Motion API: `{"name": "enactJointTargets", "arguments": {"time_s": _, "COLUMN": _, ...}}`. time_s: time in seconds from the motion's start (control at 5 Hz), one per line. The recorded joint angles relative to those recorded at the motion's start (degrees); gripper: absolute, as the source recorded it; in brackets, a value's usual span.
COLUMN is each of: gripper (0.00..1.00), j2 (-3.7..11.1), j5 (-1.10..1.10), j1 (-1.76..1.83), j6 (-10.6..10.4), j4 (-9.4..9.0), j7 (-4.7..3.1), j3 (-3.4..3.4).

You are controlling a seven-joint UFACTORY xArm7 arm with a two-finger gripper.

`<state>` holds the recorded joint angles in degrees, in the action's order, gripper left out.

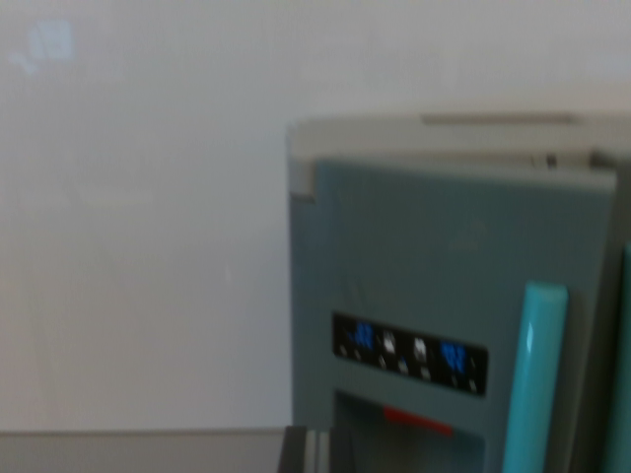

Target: Close fridge door

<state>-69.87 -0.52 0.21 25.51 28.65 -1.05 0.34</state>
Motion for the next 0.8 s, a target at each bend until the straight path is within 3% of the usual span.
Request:
{"name": "enactJointTargets", "arguments": {"time_s": 0.2, "gripper": 1.0, "j2": 0.0, "j5": 0.0, "j1": 0.0, "j6": 0.0, "j4": 0.0, "j7": 0.0, "j3": 0.0}}
{"name": "enactJointTargets", "arguments": {"time_s": 0.4, "gripper": 1.0, "j2": 2.14, "j5": 0.0, "j1": 0.0, "j6": 0.0, "j4": 0.0, "j7": 0.0, "j3": -1.13}}
{"name": "enactJointTargets", "arguments": {"time_s": 0.6, "gripper": 1.0, "j2": 2.14, "j5": 0.0, "j1": 0.0, "j6": 0.0, "j4": 0.0, "j7": 0.0, "j3": -1.13}}
{"name": "enactJointTargets", "arguments": {"time_s": 0.8, "gripper": 1.0, "j2": 4.84, "j5": 0.0, "j1": 0.0, "j6": 0.0, "j4": 0.02, "j7": 0.0, "j3": -2.02}}
